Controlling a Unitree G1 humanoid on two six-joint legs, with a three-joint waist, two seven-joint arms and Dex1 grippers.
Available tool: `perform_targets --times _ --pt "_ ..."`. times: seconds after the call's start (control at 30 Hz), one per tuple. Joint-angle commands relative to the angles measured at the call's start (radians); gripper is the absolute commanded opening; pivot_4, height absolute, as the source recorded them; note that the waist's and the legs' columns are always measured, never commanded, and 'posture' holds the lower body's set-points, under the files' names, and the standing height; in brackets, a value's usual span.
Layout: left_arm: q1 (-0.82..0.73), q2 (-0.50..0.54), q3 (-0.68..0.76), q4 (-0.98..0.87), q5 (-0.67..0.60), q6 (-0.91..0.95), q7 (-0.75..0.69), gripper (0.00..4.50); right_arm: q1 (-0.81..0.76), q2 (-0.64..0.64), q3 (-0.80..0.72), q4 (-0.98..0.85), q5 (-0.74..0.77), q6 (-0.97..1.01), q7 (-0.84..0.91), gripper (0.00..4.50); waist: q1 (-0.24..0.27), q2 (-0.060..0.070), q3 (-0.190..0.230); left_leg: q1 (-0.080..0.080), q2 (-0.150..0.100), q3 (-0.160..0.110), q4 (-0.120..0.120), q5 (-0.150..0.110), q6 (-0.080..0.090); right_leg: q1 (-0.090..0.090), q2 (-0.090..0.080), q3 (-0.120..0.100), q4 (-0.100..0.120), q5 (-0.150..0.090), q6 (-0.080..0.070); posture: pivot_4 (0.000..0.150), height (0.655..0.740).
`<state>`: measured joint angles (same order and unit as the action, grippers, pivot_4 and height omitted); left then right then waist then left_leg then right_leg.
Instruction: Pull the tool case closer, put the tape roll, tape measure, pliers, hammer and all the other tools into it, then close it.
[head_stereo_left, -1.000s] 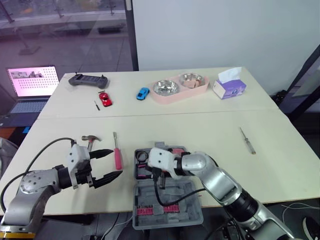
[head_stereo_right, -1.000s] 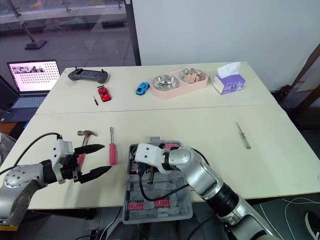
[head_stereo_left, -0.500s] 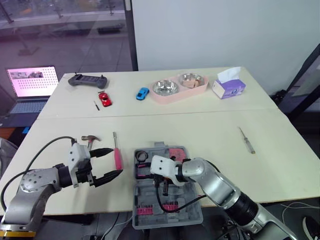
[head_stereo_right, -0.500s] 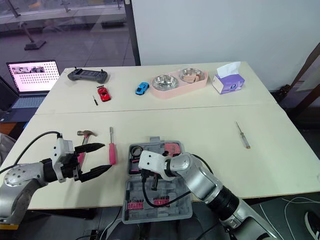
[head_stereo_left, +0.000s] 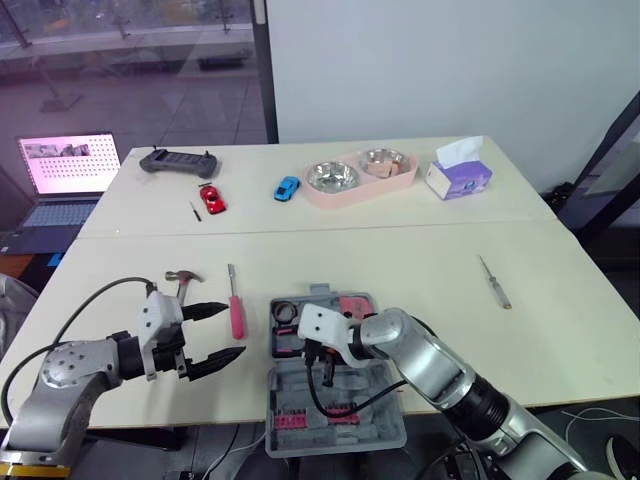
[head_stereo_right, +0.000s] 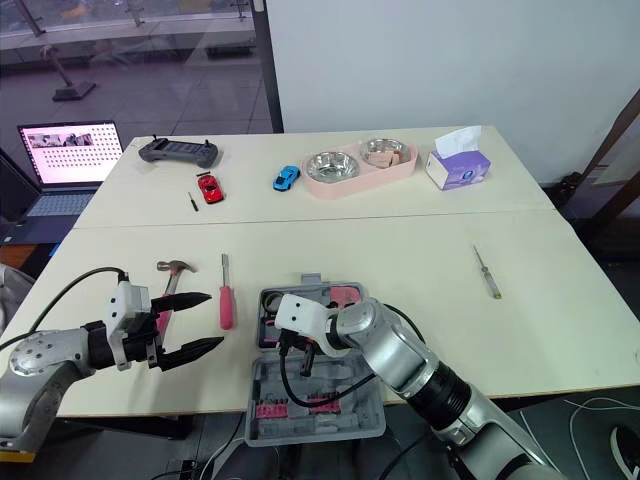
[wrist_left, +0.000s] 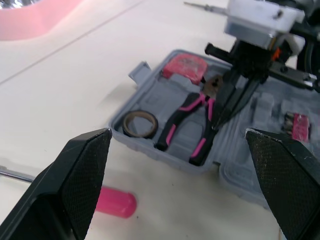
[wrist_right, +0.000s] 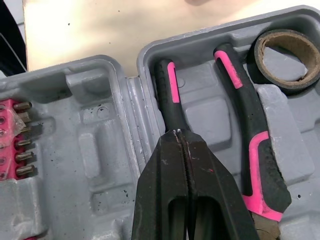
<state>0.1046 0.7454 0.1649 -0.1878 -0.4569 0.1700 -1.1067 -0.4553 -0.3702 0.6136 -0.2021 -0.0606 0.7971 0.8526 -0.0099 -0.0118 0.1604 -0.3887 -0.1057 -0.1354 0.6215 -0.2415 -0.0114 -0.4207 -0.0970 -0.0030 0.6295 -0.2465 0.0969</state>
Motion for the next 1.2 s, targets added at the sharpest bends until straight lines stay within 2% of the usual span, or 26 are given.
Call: perform_targets --times 0.03,0.1,0.17,0.23,0.33,0.43,0.57,0.8,1.0,1.2 --pt "-0.011 0.025 -0.038 0.022 0.073 -0.004 0.018 4.5 0.0 0.034 -0.216 -0.117 0.157 -0.025 0.018 0.04 -0.001 0.001 0.001 -0.002 0.0 0.0 0.0 0.0 0.0 0.0 0.0 0.0 0.0 0.001 0.002 0.15 0.74" --pt "-0.033 0.022 -0.068 0.039 0.09 0.003 0.018 4.5 0.017 -0.032 -0.3 -0.175 0.223 -0.009 0.067 0.04 0.0 0.001 0.002 -0.003 0.0 0.0 0.0 0.0 0.0 -0.001 0.0 0.0 0.0 0.002 0.003 0.15 0.74" --pt "-0.047 0.024 -0.105 0.047 0.092 0.038 0.008 3.94 0.063 -0.142 -0.348 -0.237 0.282 -0.006 0.151 0.0 0.007 0.001 0.002 -0.003 0.0 0.0 0.0 0.0 0.0 -0.001 0.0 0.0 0.0 0.002 0.003 0.15 0.74" --pt "-0.048 0.037 -0.146 0.053 0.094 0.067 -0.026 3.07 0.109 -0.249 -0.369 -0.263 0.326 0.002 0.22 0.0 0.015 0.0 0.002 -0.002 -0.001 0.0 0.0 -0.001 0.002 -0.002 0.0 -0.001 -0.002 0.002 0.003 0.15 0.74" --pt "-0.074 0.017 -0.222 0.087 0.137 0.067 -0.033 1.51 0.167 -0.414 -0.338 -0.213 0.274 -0.057 0.271 0.0 0.022 0.001 0.003 -0.004 -0.001 0.002 0.0 -0.002 0.003 0.0 -0.001 -0.001 -0.002 0.002 0.004 0.15 0.74" --pt "-0.1 -0.008 -0.259 0.111 0.155 0.06 -0.03 0.07 0.173 -0.475 -0.314 -0.163 0.238 -0.09 0.264 0.0 0.017 0.0 0.004 -0.004 0.001 0.003 0.001 -0.001 0.003 -0.001 -0.001 0.0 -0.002 0.002 0.003 0.15 0.74" --pt "-0.153 -0.045 -0.331 0.201 0.247 0.054 0.021 0.07 0.166 -0.523 -0.231 -0.099 0.118 -0.183 0.242 0.0 0.019 0.0 0.005 -0.004 0.002 0.004 0.002 -0.001 0.002 -0.001 -0.001 0.0 -0.001 0.0 -0.001 0.15 0.74" --pt "-0.22 -0.101 -0.384 0.269 0.279 0.062 0.02 0.07 0.09 -0.457 -0.124 -0.001 -0.016 -0.2 0.181 0.0 0.026 -0.001 0.005 -0.005 0.001 0.004 0.003 -0.001 0.002 -0.002 -0.001 0.0 -0.001 0.003 0.003 0.15 0.74" --pt "-0.255 -0.138 -0.401 0.286 0.284 0.067 0.02 0.07 0.063 -0.393 -0.096 -0.007 -0.039 -0.136 0.173 0.0 0.02 -0.001 0.005 -0.004 0.001 0.004 0.006 -0.001 0.002 0.0 -0.001 0.0 -0.001 0.003 0.002 0.15 0.74" --pt "-0.281 -0.192 -0.424 0.308 0.314 0.046 0.042 0.07 0.066 -0.424 -0.08 -0.065 -0.053 -0.052 0.209 0.0 0.025 -0.001 0.004 -0.003 0.001 0.004 0.007 -0.001 0.002 0.002 -0.001 0.0 0.0 0.003 0.002 0.15 0.74"
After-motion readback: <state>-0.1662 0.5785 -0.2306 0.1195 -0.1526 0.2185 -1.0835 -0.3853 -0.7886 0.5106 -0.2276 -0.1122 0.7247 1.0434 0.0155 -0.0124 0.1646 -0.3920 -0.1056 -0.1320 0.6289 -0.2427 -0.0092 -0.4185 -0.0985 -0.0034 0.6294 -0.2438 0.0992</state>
